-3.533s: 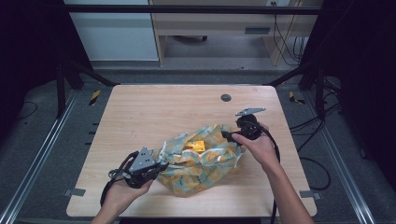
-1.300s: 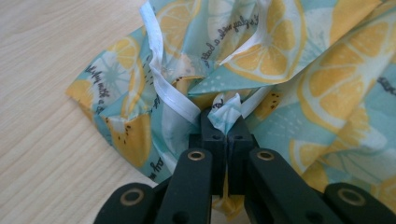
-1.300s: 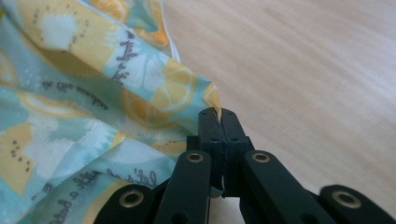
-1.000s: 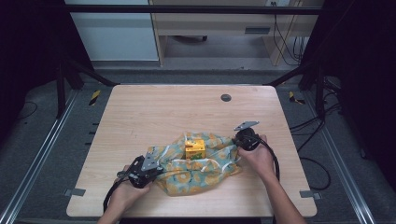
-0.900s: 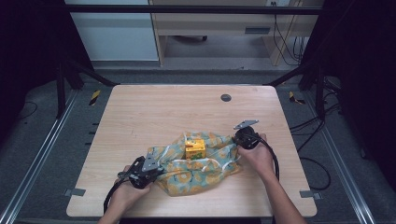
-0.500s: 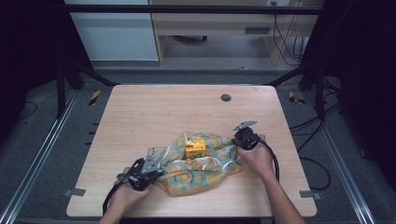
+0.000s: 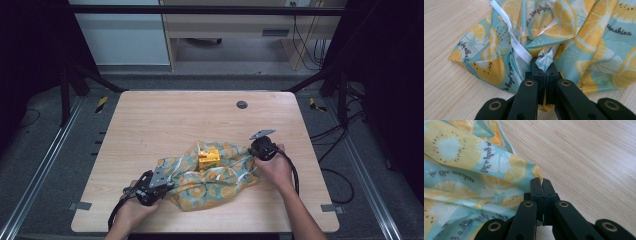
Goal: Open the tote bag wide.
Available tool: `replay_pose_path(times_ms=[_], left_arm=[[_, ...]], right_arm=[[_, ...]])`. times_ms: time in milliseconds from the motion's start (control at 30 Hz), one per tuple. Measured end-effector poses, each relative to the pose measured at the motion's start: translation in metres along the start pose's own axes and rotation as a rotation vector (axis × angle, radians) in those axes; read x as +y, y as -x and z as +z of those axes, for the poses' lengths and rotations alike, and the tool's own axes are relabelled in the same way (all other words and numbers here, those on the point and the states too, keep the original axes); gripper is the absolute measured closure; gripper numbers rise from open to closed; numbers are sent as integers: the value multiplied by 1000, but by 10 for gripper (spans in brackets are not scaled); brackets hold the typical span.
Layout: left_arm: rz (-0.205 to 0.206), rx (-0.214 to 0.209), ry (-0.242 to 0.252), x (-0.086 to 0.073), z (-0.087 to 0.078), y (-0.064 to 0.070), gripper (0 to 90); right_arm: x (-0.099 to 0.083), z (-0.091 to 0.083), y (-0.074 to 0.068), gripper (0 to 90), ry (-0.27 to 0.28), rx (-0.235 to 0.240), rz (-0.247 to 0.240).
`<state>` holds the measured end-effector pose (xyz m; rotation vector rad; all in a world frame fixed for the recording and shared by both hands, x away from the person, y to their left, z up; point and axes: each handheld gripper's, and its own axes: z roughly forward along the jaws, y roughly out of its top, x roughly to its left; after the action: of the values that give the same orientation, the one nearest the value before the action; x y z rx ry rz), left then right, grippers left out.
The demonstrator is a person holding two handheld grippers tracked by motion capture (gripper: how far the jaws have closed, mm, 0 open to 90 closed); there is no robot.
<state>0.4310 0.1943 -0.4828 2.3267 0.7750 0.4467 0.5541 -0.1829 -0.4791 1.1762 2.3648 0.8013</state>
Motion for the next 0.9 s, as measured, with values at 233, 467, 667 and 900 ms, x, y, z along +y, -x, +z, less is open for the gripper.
replay_pose_path(times_ms=[233,467,667,900], left_arm=[[1,-4,1,-1,-1,1,896],[4,8,-4,-1,-3,4,896],[3,6,3,-1,-3,3,895],[-26,-2,74,-4,-15,1,697]], right_arm=[[2,1,0,900,4,-7,0],[2,3,0,900,-2,-3,6],[2,2,1,900,9,2,33],[3,-7,3,728,41,-20,38]])
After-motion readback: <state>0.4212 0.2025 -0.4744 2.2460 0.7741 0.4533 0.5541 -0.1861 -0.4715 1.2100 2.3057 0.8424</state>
